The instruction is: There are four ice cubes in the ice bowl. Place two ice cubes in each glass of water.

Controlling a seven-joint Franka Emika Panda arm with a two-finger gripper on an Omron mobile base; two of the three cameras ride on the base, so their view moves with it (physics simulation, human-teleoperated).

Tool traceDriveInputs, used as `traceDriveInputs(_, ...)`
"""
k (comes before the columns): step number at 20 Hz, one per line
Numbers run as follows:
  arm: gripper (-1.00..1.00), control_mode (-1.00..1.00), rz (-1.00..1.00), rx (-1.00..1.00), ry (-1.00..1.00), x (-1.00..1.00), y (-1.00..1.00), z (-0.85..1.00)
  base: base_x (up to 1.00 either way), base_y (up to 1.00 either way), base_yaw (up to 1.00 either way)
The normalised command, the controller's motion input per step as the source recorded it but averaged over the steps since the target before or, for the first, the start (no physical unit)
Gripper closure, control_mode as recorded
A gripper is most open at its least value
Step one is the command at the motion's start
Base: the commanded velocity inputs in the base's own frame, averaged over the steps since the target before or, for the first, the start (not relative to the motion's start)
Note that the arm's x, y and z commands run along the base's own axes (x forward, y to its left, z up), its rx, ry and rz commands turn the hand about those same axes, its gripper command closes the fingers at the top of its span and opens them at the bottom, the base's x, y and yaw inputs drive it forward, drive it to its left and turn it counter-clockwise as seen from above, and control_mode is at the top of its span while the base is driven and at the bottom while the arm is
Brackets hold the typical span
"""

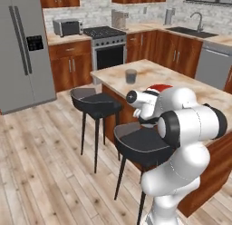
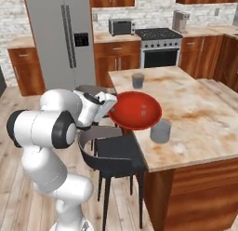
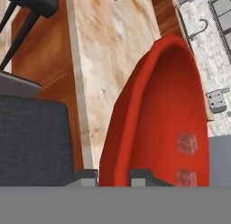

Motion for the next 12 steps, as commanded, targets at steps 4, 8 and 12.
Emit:
traceDriveInputs(4,1.00,1.00,0.00,0.00,0.00,0.00,0.00,0.00,-0.52,-0.42,0.22)
traceDriveInputs(8,1.00,1.00,0.00,0.00,0.00,0.00,0.00,0.00,-0.53,-0.58,0.20)
traceDriveInputs(12,1.00,1.00,0.00,0.00,0.00,0.00,0.00,0.00,-0.04,-0.33,0.31)
